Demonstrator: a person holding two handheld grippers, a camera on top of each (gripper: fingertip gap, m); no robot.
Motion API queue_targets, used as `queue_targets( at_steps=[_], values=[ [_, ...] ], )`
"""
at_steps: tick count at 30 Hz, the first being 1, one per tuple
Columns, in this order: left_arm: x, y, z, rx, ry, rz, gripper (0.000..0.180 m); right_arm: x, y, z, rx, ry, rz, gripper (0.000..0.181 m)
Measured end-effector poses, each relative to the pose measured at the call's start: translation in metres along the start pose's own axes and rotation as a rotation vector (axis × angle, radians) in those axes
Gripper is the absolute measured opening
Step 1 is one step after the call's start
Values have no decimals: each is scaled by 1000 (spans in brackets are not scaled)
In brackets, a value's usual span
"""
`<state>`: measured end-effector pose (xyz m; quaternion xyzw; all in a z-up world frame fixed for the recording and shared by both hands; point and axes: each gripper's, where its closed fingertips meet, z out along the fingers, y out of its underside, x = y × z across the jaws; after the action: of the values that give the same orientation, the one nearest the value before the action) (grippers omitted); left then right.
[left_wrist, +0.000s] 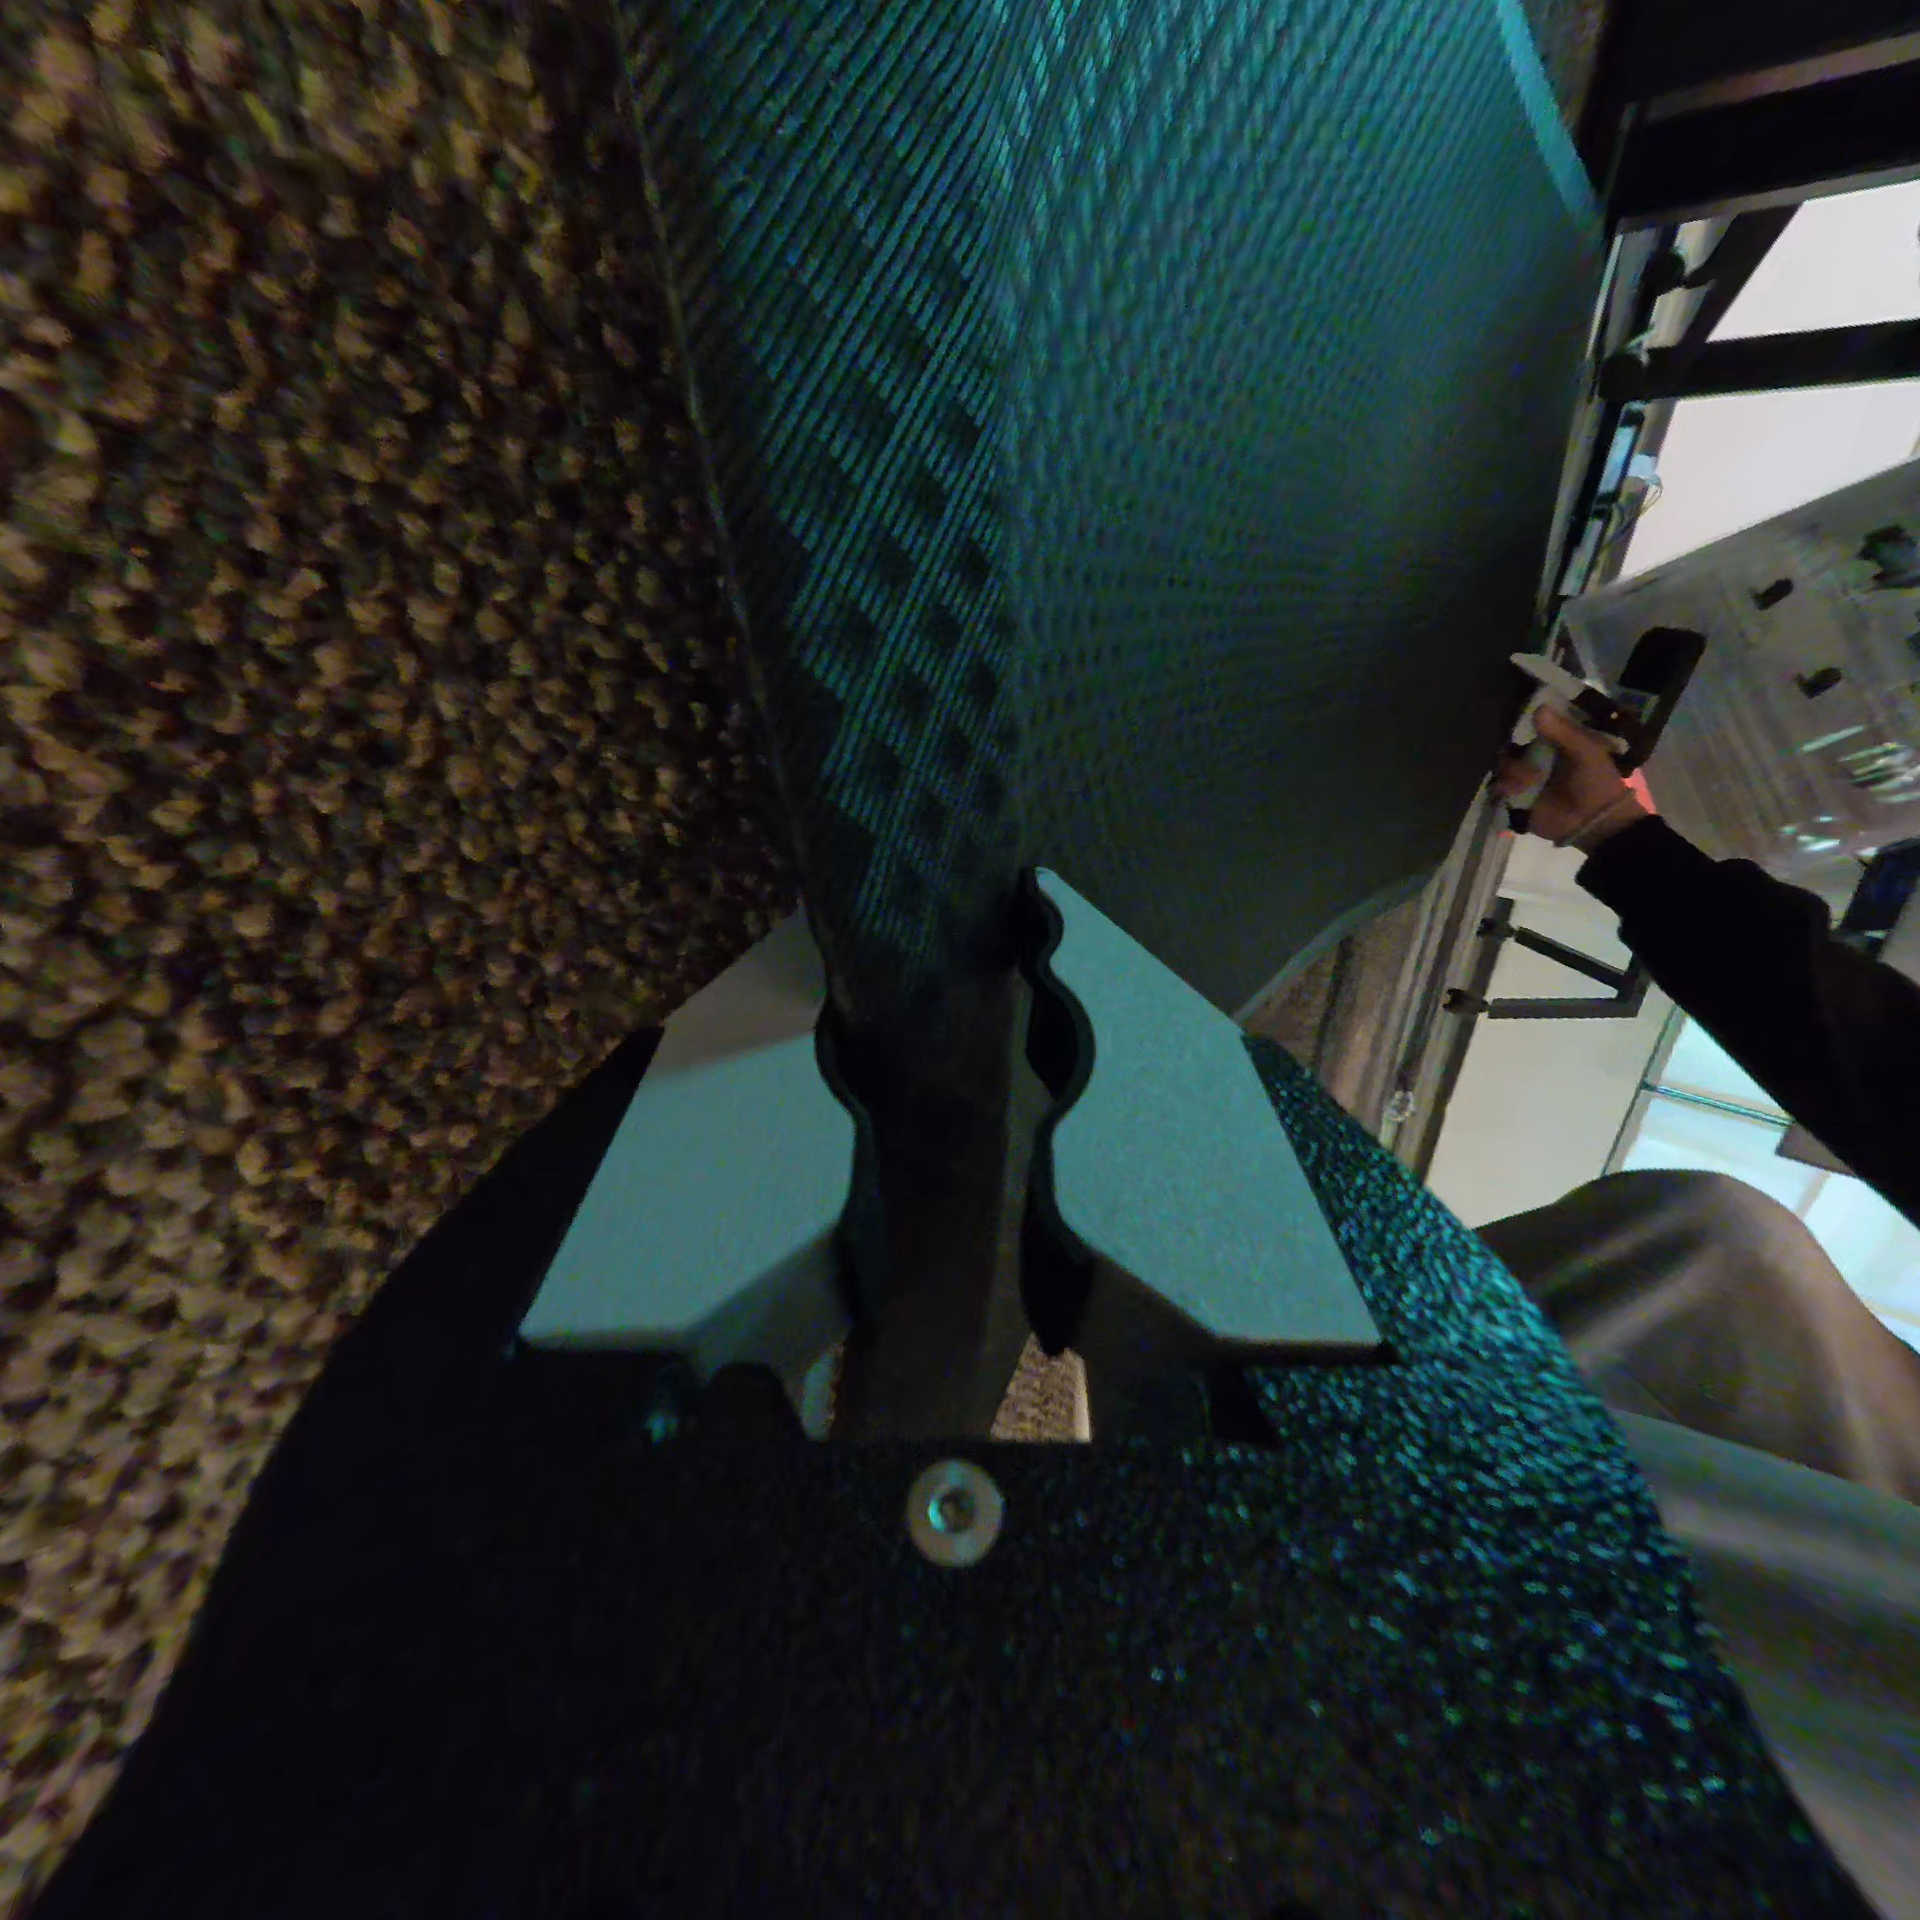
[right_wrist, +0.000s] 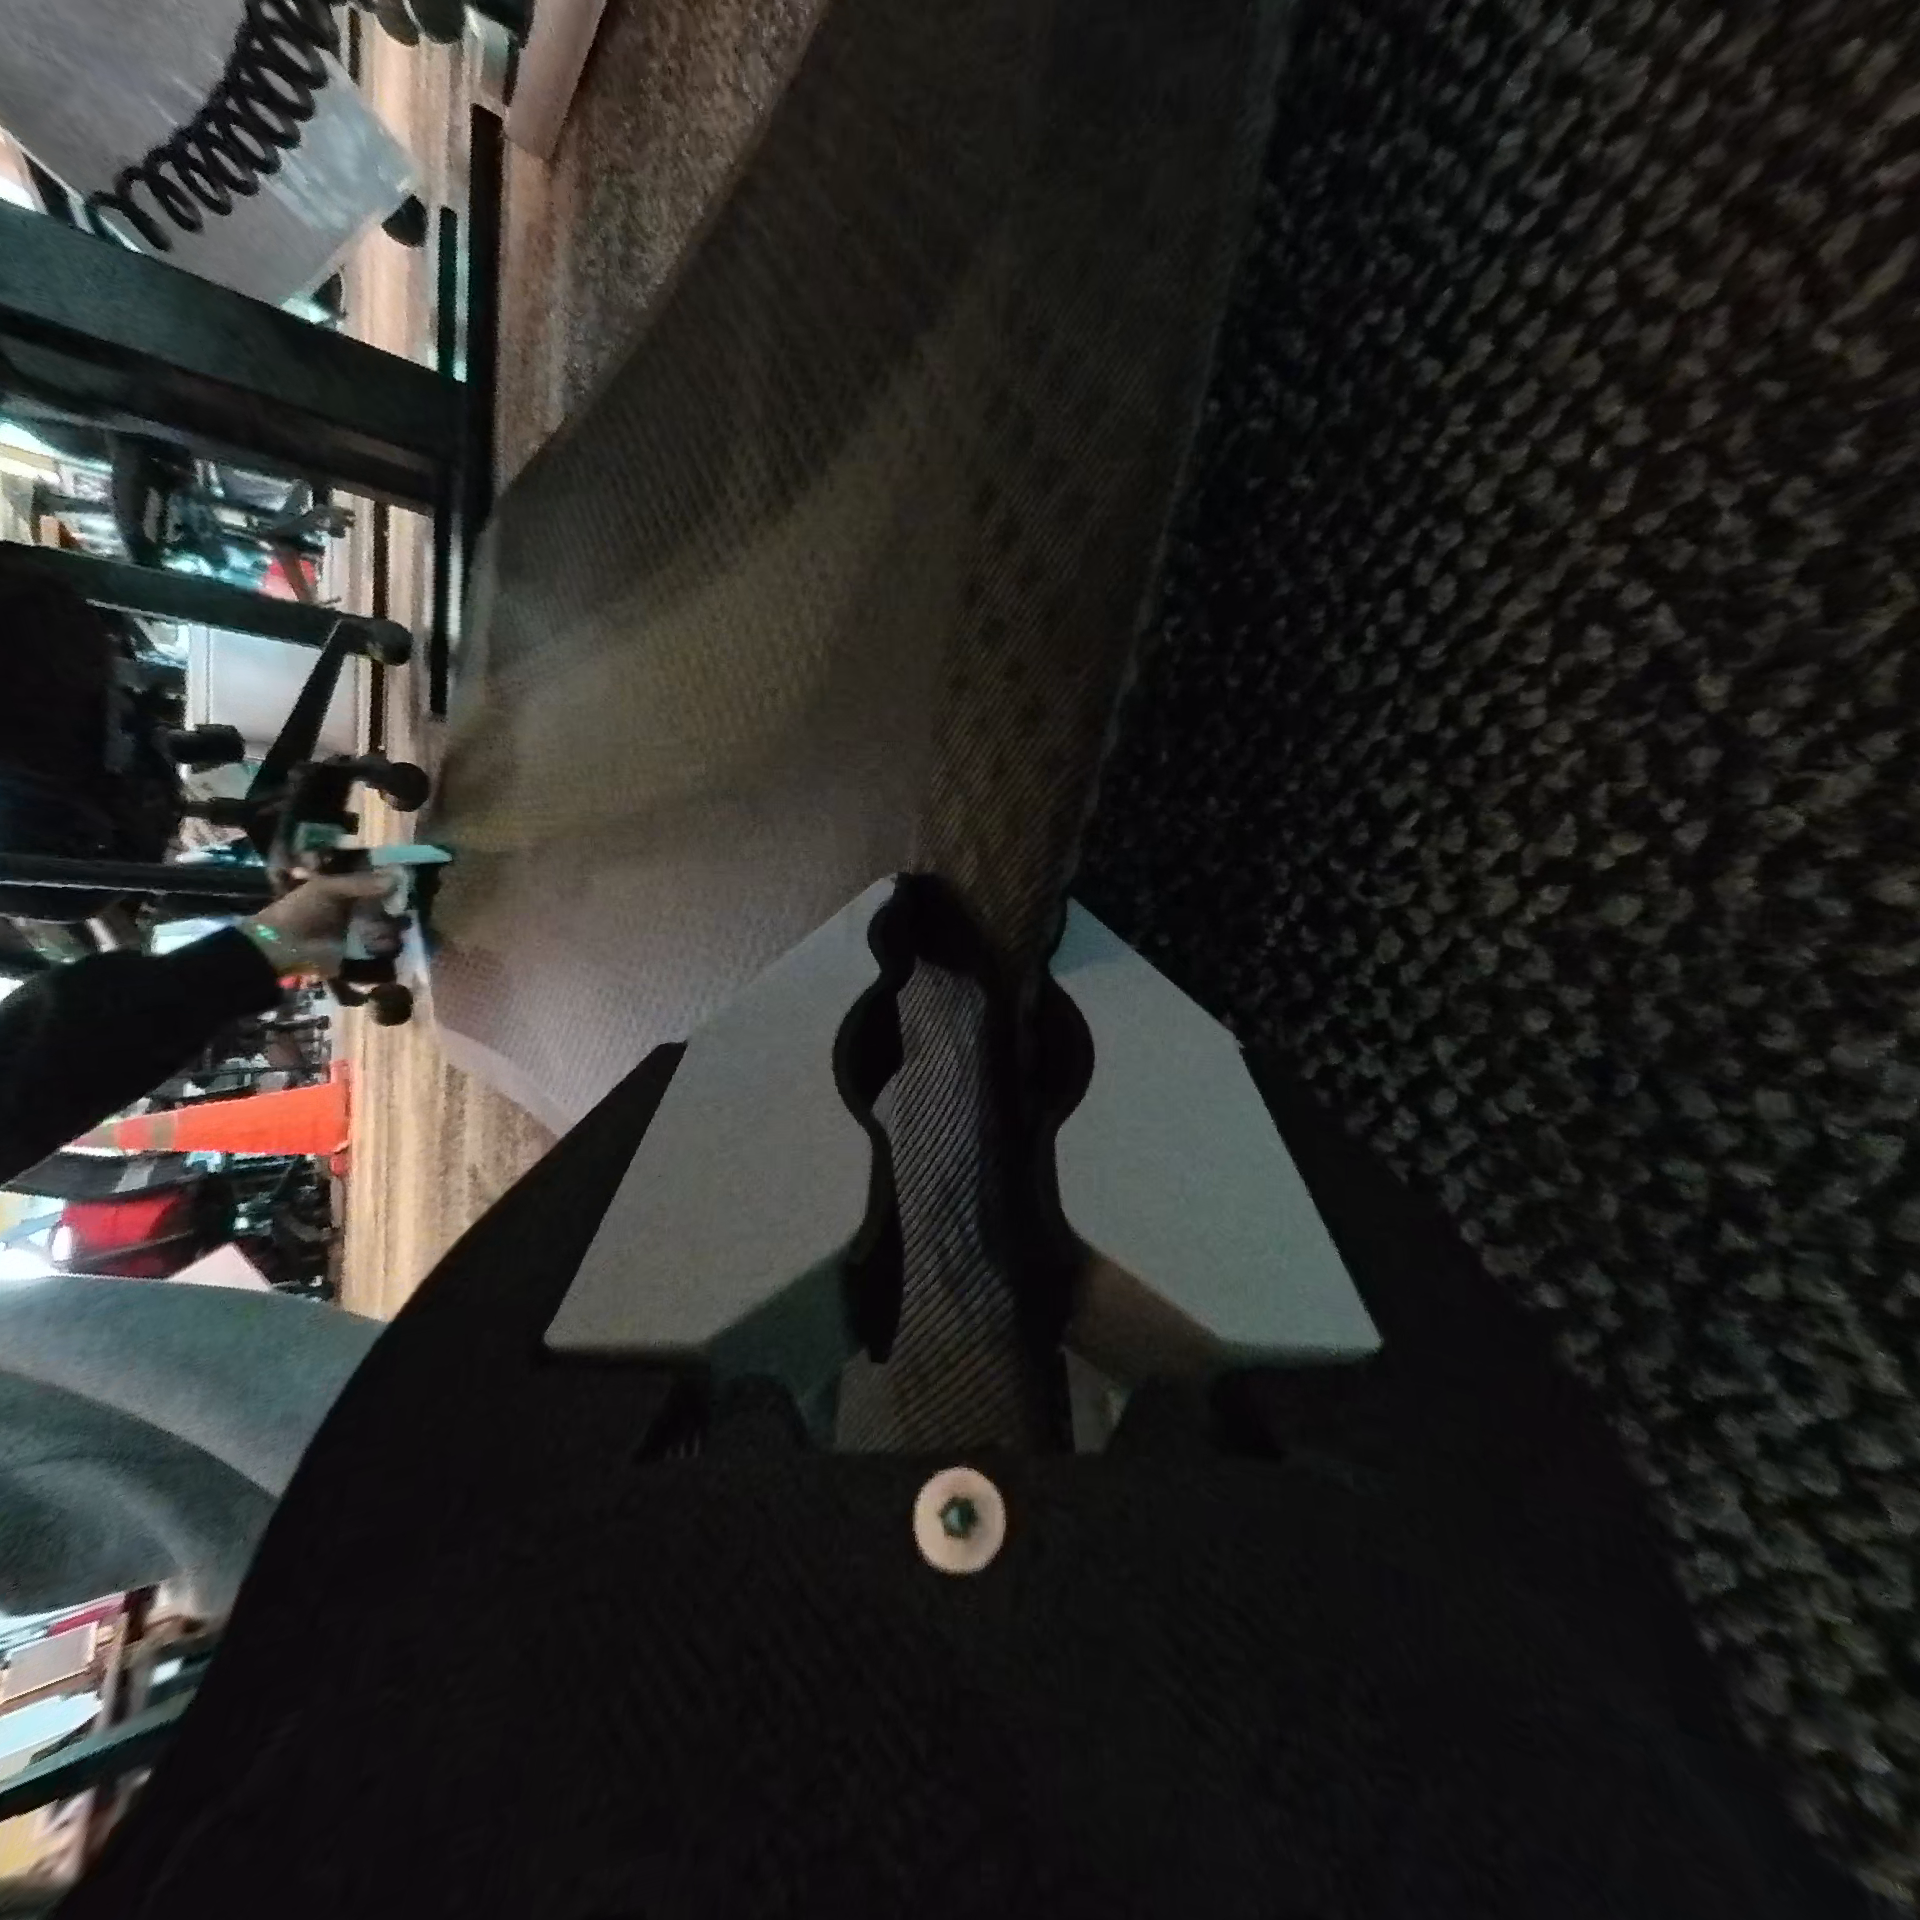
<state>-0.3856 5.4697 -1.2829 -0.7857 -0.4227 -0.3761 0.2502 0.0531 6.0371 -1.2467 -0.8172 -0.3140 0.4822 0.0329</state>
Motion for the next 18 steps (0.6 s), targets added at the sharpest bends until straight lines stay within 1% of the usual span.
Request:
queue_targets(
  at_steps=[6,10,12,13,15,17,18],
  values=[
    [30,8,-22,30,-85,9,18,-33,-7,-13,35,68,-83,16],
    [72,36,-47,24,-152,-23,16,-80,-2,-30,-13,97,-137,14],
    [95,54,-62,68,-192,-29,17,-99,7,-47,-5,125,-154,14],
    [113,57,-70,106,-203,9,17,-108,8,-57,26,135,-163,14],
    [136,67,-87,135,-221,72,17,-119,11,-81,79,123,-153,14],
    [140,81,-102,121,-209,61,18,-124,23,-104,85,111,-136,15],
    [140,87,-107,106,-212,93,18,-129,29,-113,80,102,-156,15]
  ],
)
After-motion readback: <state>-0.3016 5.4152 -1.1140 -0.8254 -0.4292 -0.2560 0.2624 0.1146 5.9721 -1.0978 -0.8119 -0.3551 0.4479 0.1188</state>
